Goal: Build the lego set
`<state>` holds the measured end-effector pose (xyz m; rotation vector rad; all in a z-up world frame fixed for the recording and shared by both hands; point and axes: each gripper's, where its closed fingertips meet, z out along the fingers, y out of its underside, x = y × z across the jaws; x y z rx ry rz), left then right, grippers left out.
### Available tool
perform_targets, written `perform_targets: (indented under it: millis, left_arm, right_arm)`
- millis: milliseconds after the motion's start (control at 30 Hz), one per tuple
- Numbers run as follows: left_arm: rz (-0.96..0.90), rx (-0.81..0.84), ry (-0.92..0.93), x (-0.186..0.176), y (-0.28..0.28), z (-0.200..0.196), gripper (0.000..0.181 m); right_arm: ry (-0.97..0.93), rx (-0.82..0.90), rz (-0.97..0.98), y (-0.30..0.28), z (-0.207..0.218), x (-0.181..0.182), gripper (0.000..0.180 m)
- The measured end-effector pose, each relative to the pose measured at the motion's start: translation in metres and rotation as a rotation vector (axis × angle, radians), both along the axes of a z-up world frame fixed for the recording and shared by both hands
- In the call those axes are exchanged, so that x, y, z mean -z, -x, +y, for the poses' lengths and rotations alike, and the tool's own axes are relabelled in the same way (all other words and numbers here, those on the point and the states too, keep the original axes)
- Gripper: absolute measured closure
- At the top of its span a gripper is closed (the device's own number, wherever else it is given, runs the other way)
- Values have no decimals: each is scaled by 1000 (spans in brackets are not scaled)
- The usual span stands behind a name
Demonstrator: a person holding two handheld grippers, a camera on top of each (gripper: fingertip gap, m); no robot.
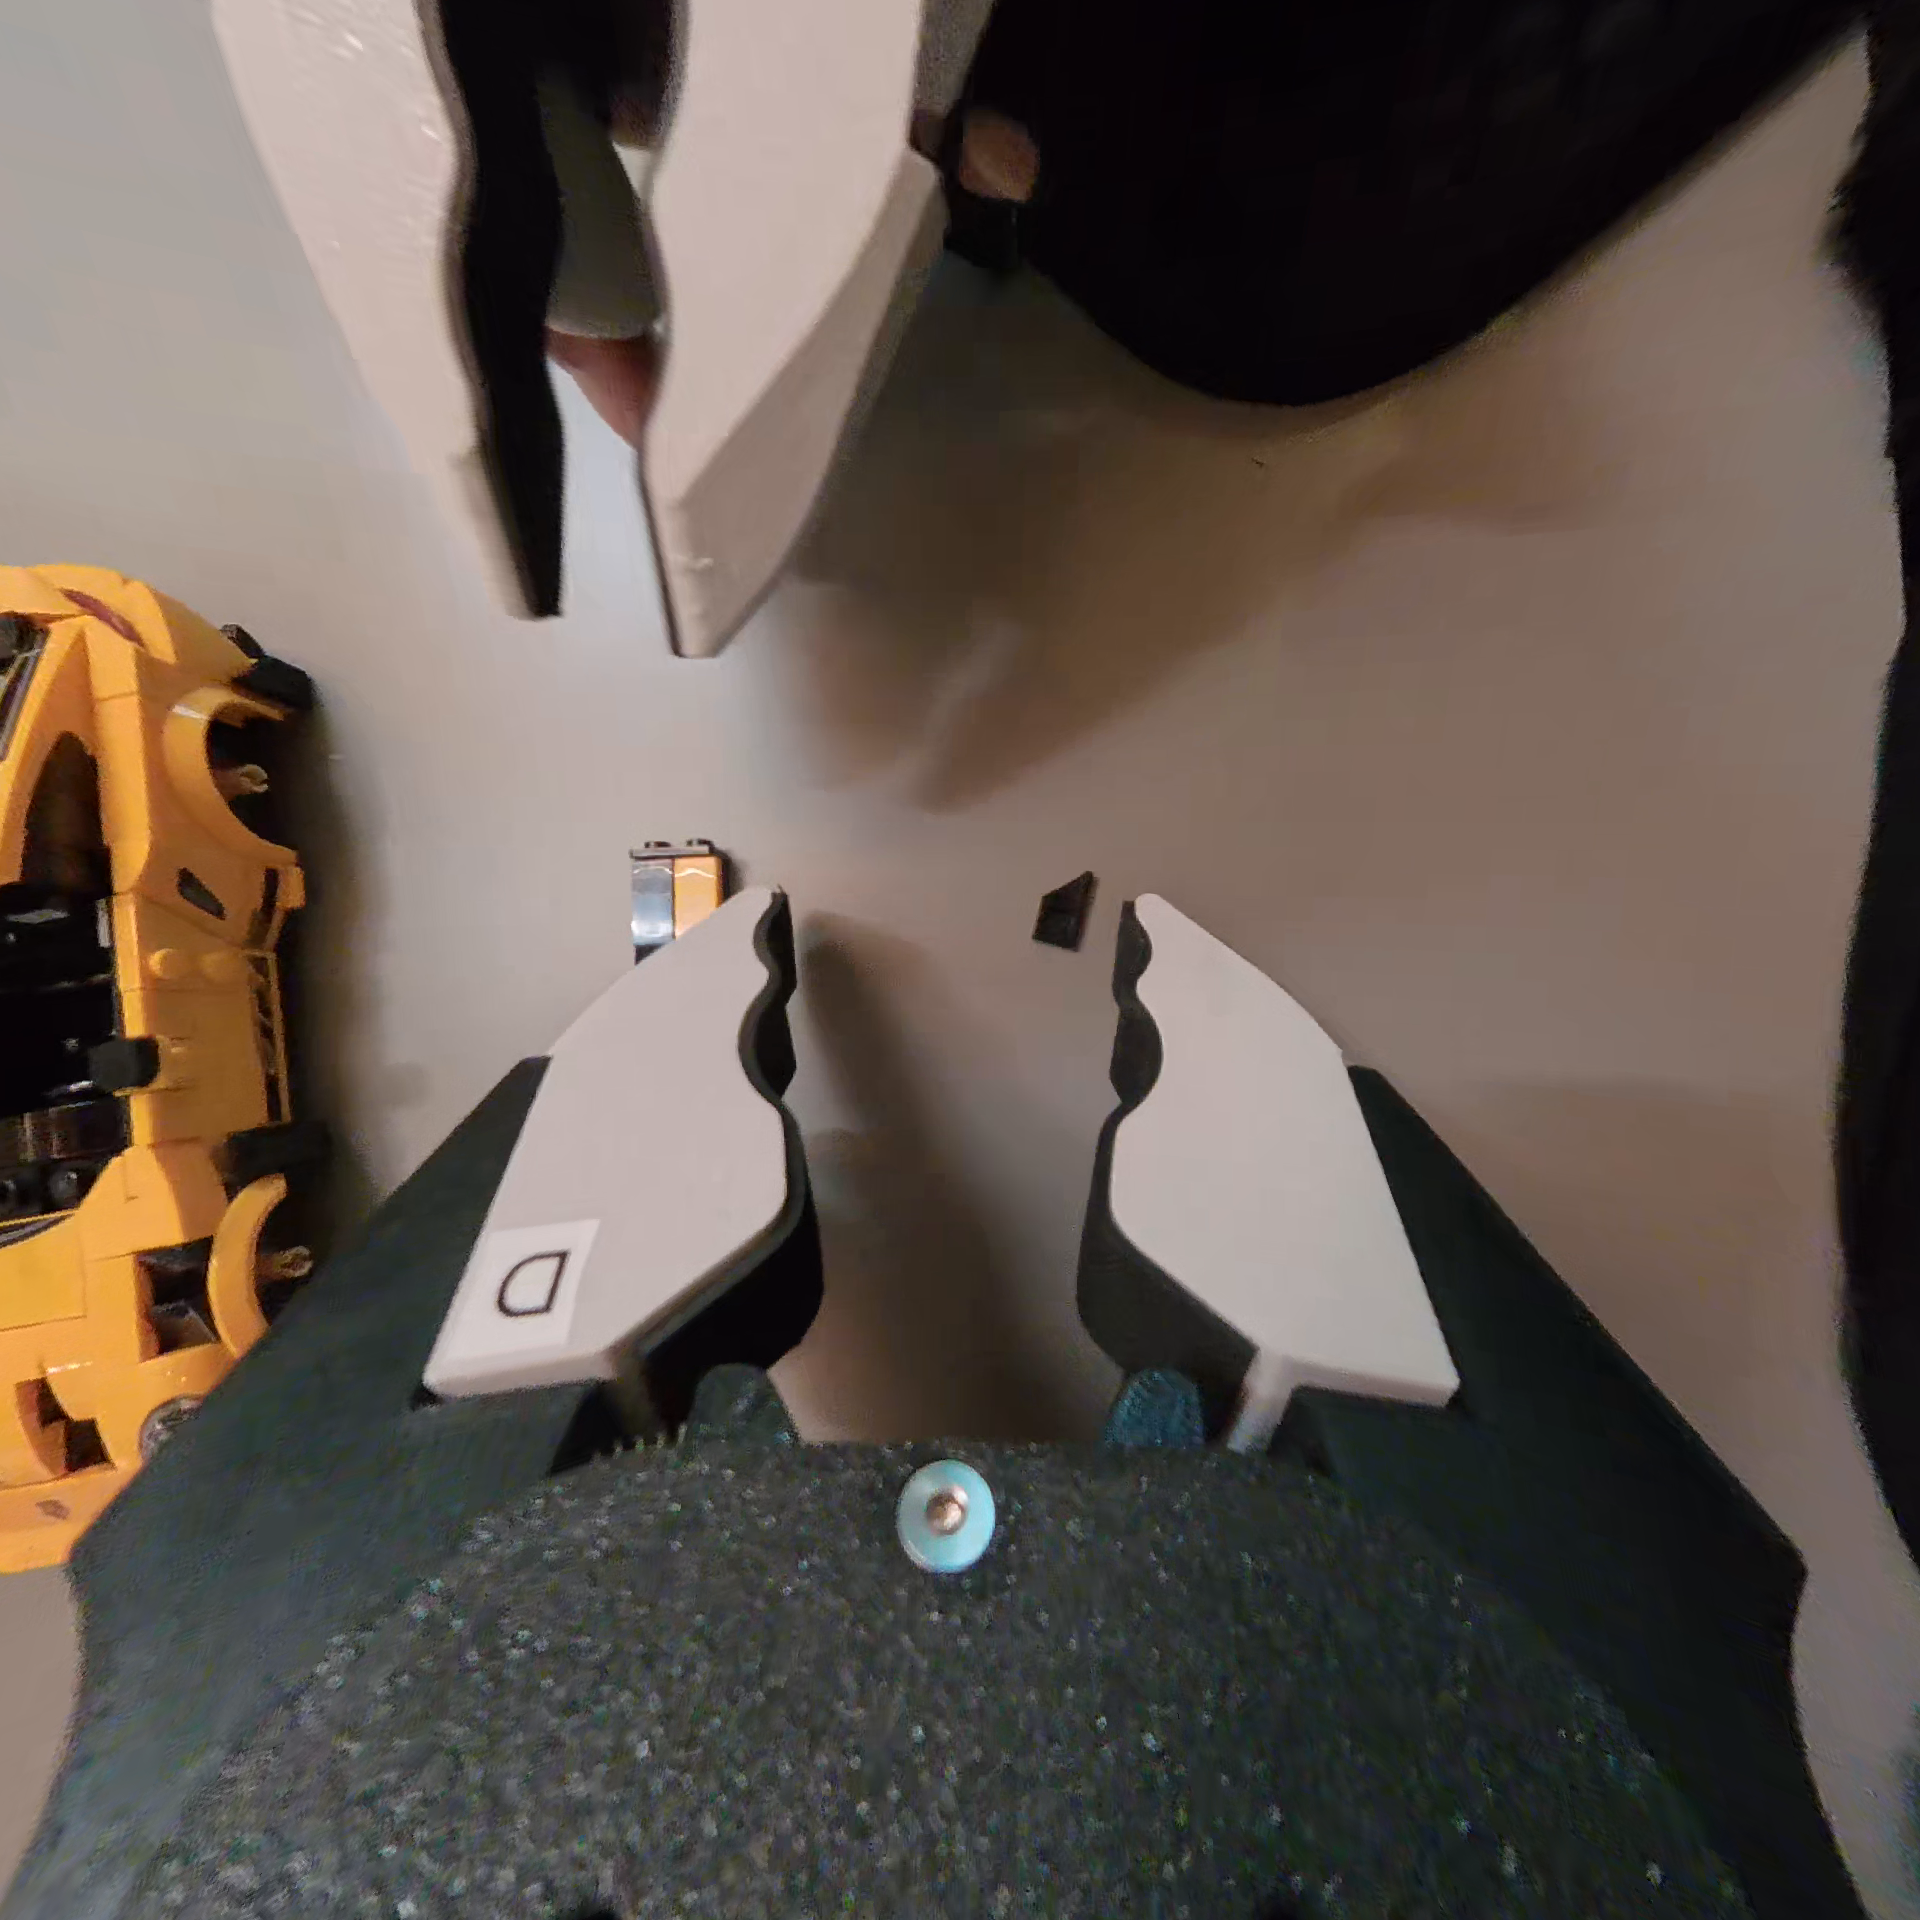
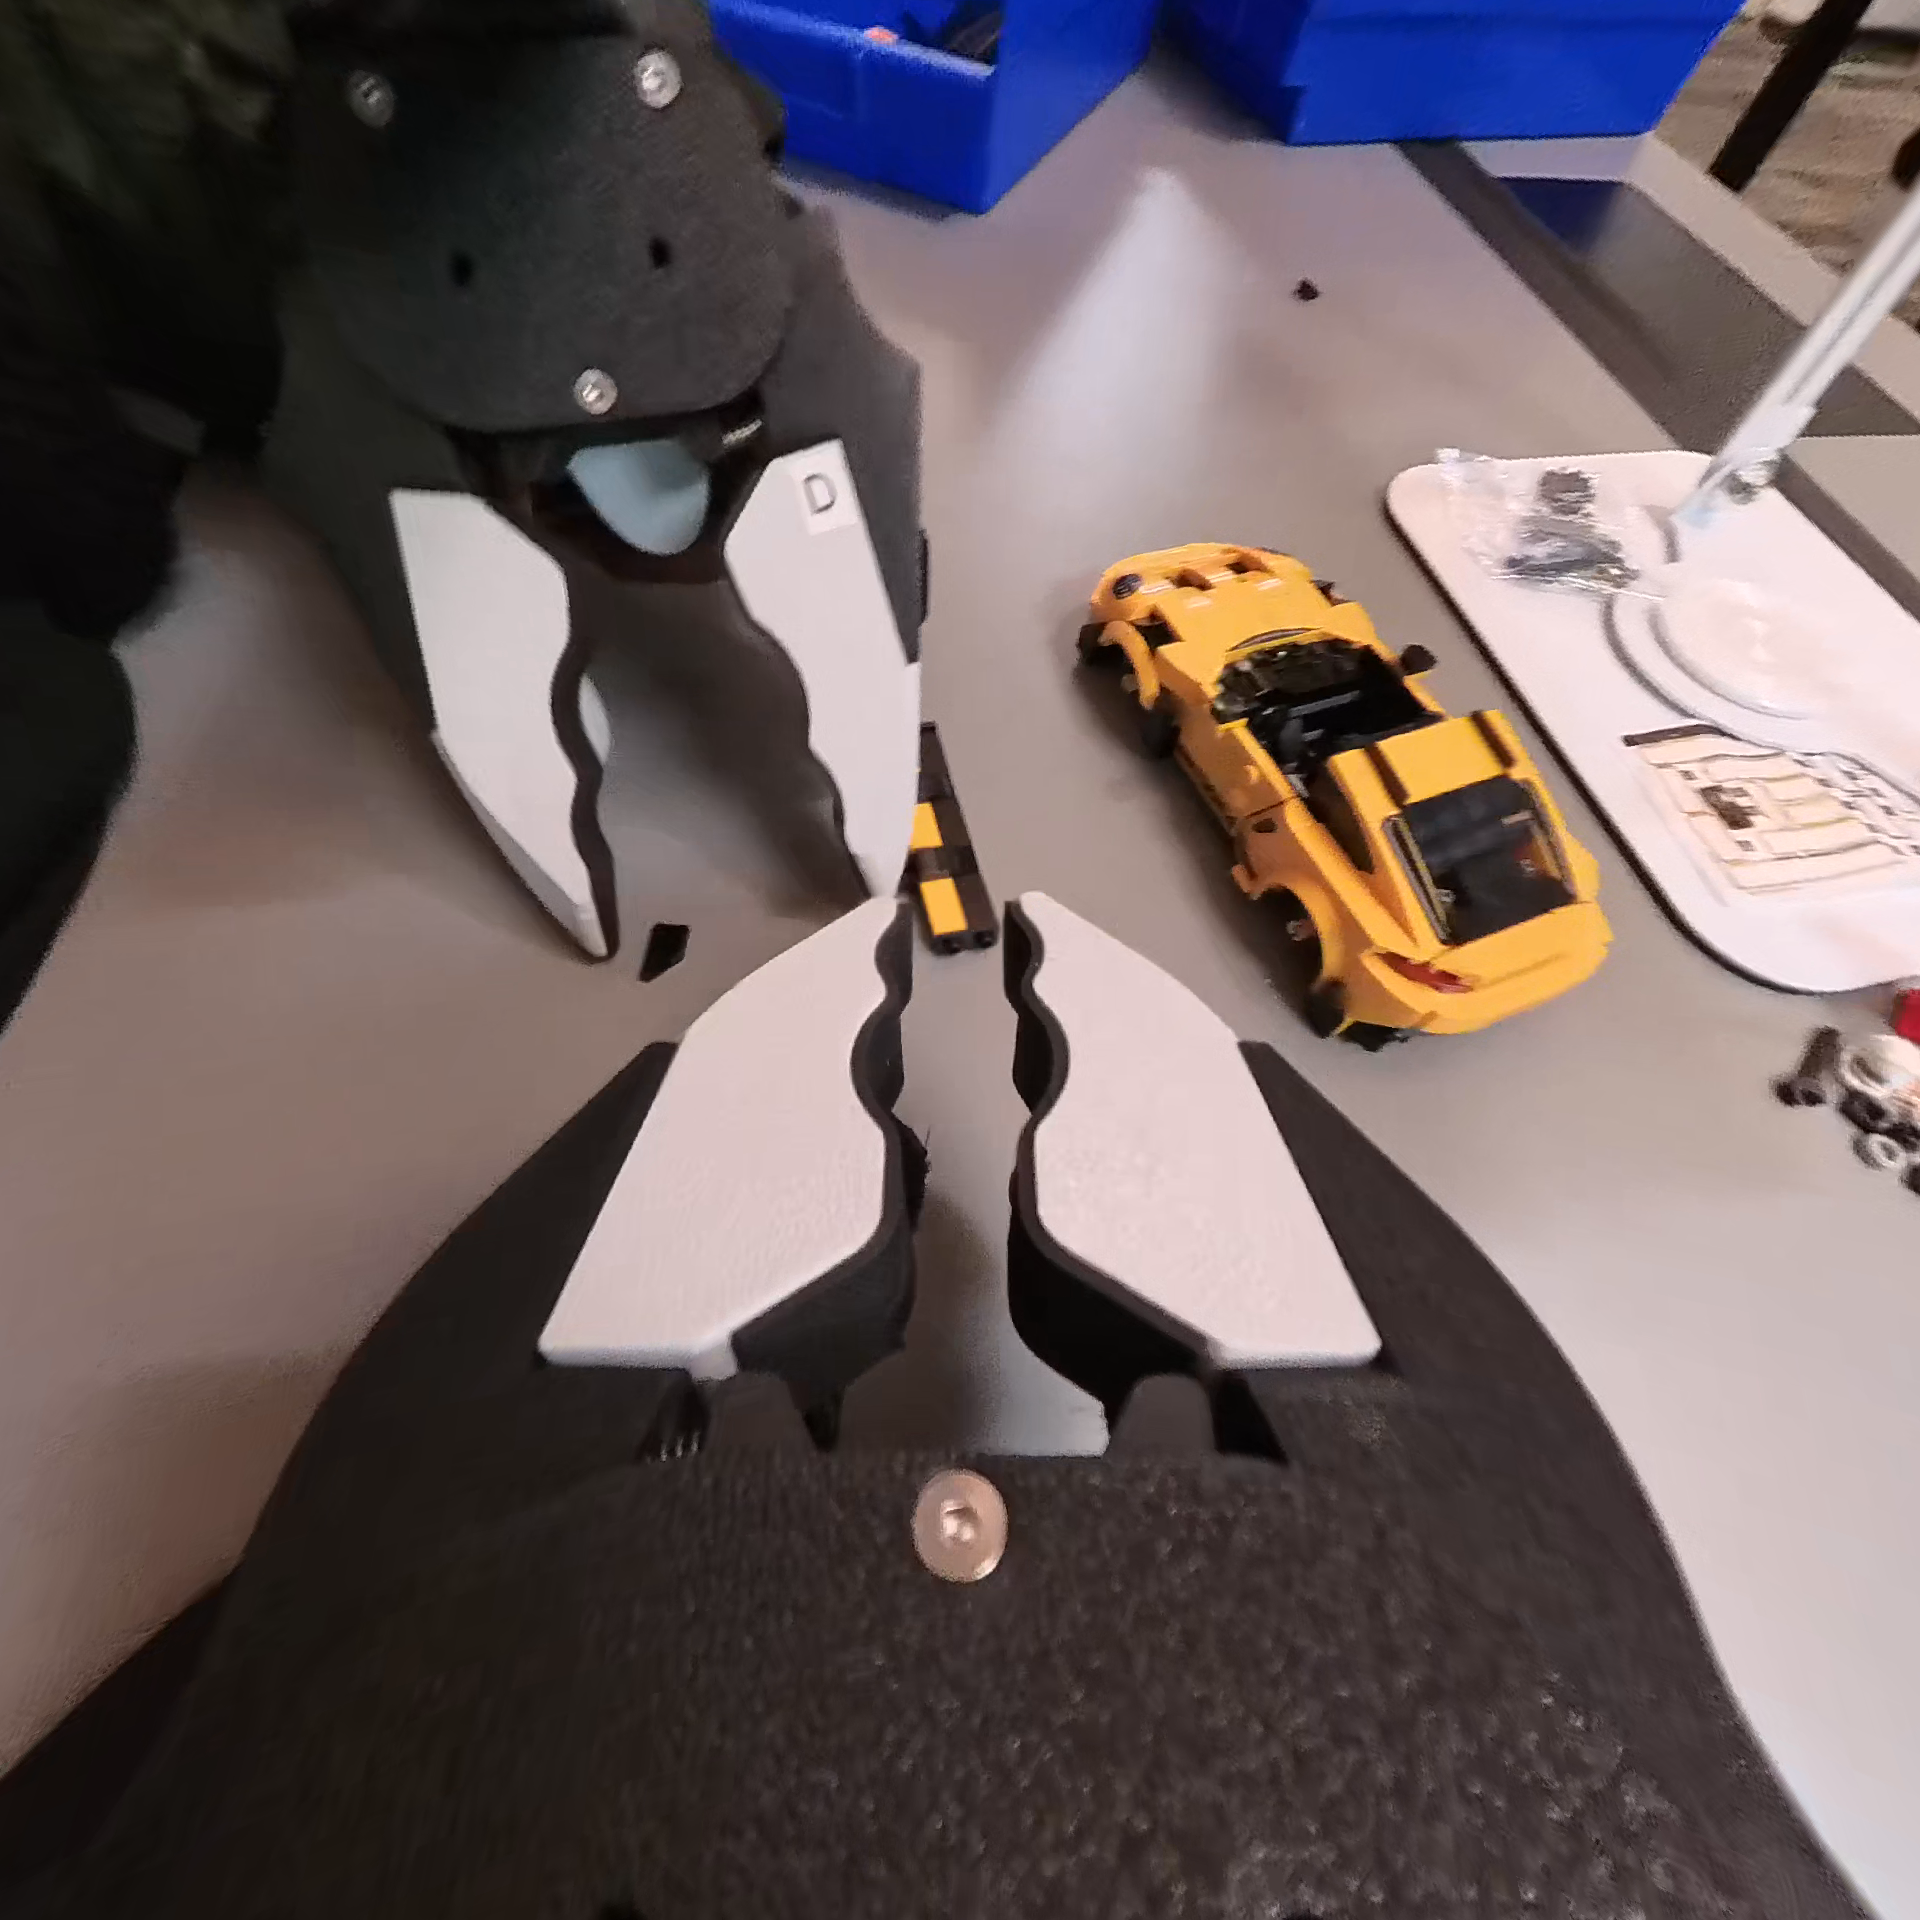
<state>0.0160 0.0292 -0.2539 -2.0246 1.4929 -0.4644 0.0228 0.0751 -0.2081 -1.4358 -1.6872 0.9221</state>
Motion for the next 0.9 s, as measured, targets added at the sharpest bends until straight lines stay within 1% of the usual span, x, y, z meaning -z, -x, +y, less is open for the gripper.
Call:
perform_targets:
  millis: [100,167,267,400,567,700,900]
  left_arm:
    - [-59,-19,11,-8,3,2,121]
    - [-103,-44,7,-17,6,6,123]
    - [-81,-101,-21,-22,24,19,126]
    - [-41,-175,10,-16,46,30,131]
    - [-12,-177,43,-6,49,34,141]
    - [23,-159,72,1,52,34,155]
    - [7,-94,92,2,57,28,157]
  right_arm:
    - [13,-59,-25,-1,-12,4,164]
    - [11,-119,-43,-1,-24,6,164]
    - [-38,-186,-105,-1,-40,14,164]
    - [-75,-220,-205,-1,-53,27,163]
    - [-78,-220,-260,5,-62,34,162]
    - [-102,-201,-307,7,-60,41,163]
    - [-101,-195,-328,9,-57,42,168]
